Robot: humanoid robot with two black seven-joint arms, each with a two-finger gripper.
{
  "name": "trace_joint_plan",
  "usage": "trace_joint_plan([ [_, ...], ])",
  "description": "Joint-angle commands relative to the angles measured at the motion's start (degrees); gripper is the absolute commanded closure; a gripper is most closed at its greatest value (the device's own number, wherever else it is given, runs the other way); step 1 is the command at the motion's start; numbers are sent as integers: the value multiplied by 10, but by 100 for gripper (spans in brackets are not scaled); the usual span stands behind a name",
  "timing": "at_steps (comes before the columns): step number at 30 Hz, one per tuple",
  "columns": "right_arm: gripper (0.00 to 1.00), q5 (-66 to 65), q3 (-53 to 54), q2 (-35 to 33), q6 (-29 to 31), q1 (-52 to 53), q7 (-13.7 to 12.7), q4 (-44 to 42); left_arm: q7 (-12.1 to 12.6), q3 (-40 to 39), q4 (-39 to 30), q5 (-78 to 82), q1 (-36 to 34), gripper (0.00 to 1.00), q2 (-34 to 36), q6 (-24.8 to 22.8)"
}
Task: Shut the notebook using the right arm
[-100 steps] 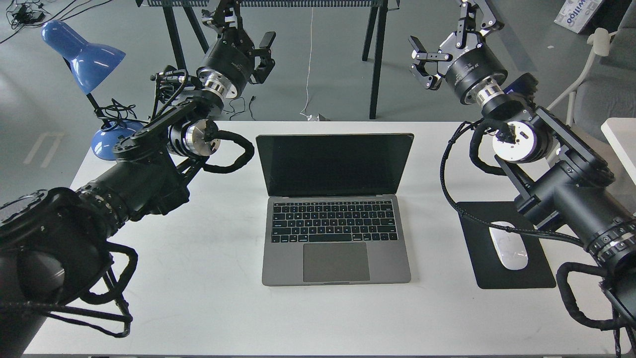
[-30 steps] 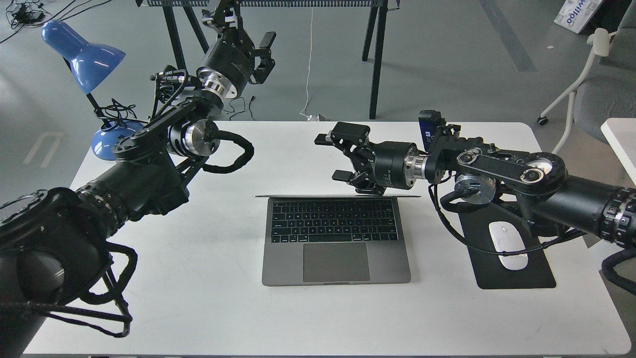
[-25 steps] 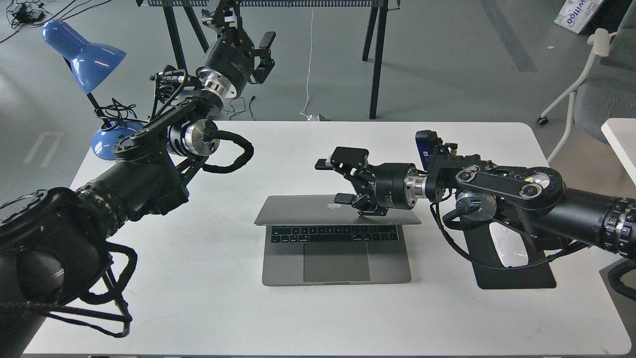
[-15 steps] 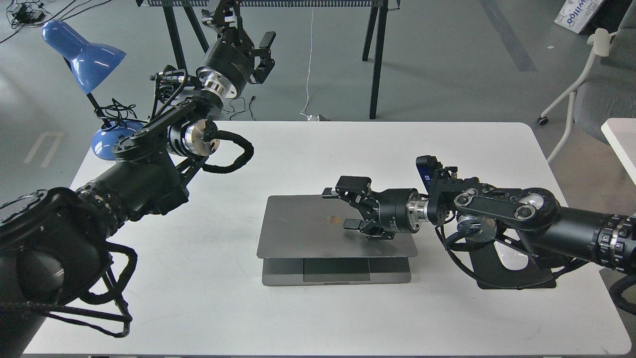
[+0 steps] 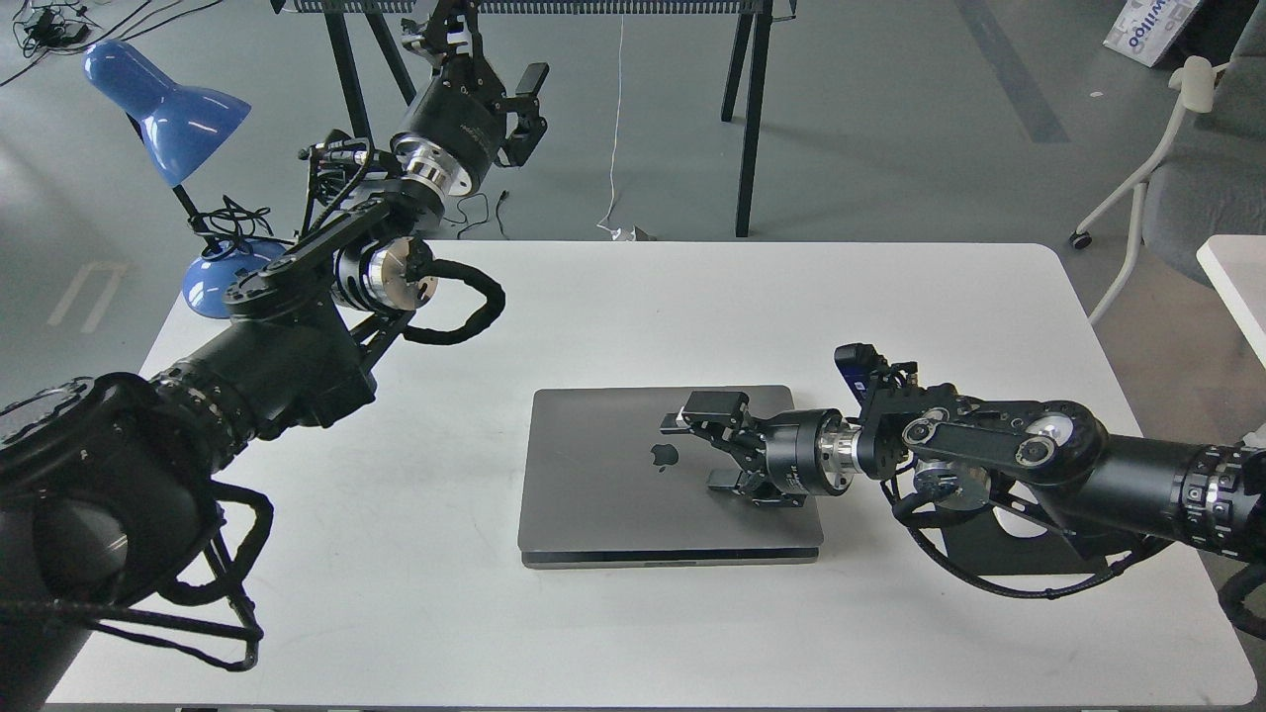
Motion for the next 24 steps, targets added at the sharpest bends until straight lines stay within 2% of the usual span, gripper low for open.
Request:
trace_joint_plan([
  [1, 0, -13, -9, 5, -7, -3, 0, -13, 0, 0, 0, 0, 0, 0, 0, 0],
  [16, 0, -47, 4, 12, -19, -7, 2, -8, 0, 0, 0, 1, 0, 0, 0, -1],
  [18, 0, -45, 41, 9, -17, -4, 5, -7, 0, 0, 0, 1, 0, 0, -1, -1],
  [24, 0, -48, 247, -22, -29, -8, 4, -16, 0, 0, 0, 1, 0, 0, -1, -1],
])
